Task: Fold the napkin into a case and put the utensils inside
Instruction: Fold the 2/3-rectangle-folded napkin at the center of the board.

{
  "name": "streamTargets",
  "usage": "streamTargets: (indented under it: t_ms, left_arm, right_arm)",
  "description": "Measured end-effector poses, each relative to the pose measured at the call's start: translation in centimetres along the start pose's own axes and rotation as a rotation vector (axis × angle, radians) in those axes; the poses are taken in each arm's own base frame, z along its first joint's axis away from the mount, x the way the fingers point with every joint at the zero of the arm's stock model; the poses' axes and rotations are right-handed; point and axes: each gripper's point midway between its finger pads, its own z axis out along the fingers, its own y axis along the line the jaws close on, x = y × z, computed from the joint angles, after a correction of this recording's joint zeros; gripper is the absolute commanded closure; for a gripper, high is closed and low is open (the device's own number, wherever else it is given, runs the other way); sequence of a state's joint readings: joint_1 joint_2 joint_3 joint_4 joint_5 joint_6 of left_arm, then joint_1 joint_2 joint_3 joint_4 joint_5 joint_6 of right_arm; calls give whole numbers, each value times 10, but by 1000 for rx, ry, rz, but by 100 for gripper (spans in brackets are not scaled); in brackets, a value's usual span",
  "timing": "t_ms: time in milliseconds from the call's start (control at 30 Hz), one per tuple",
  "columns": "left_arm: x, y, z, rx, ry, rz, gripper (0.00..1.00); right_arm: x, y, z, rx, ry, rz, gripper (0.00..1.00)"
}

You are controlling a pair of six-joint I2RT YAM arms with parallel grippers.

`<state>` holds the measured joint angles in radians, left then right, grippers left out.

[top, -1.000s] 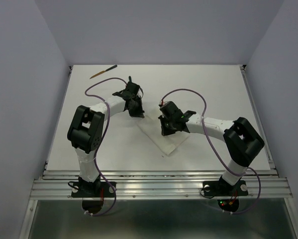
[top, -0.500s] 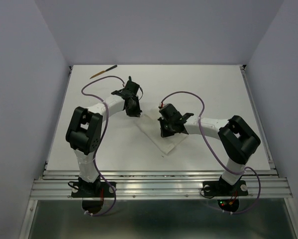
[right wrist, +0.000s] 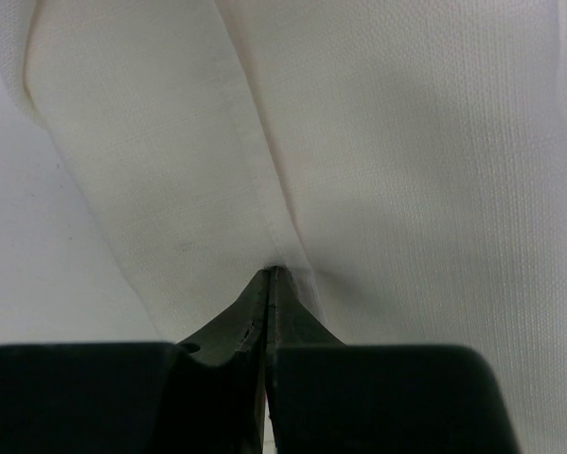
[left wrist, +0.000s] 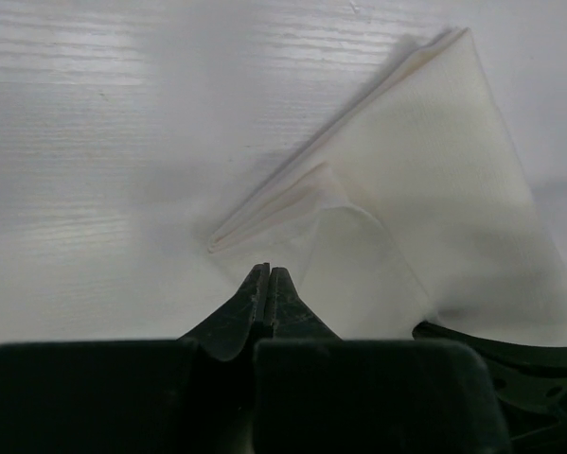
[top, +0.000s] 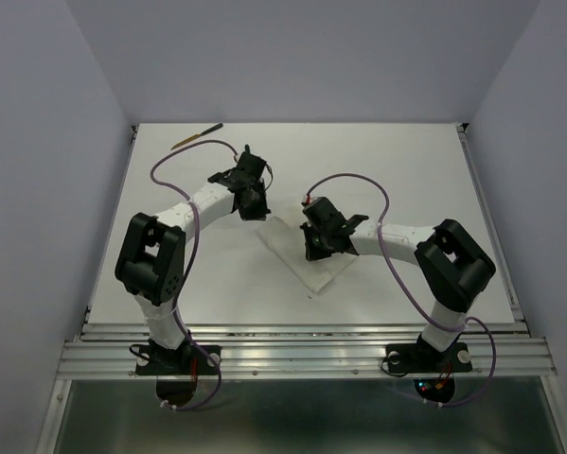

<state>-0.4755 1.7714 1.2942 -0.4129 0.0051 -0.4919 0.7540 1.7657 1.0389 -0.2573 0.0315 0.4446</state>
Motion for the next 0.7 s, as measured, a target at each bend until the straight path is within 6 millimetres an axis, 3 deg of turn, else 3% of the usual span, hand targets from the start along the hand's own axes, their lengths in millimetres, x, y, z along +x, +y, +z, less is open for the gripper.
streamTargets:
  t_ms: [133, 367, 700]
  left_arm:
    - [7, -13, 2, 53, 25, 22, 100]
    - [17, -14, 23, 55, 70, 33, 100]
    - [5, -23, 37, 69, 59, 43, 100]
  right_arm:
    - [0, 0, 0, 0, -1, 0, 99]
    - [0, 0, 0, 0, -1, 0, 99]
    - [0, 0, 0, 0, -2, 0, 99]
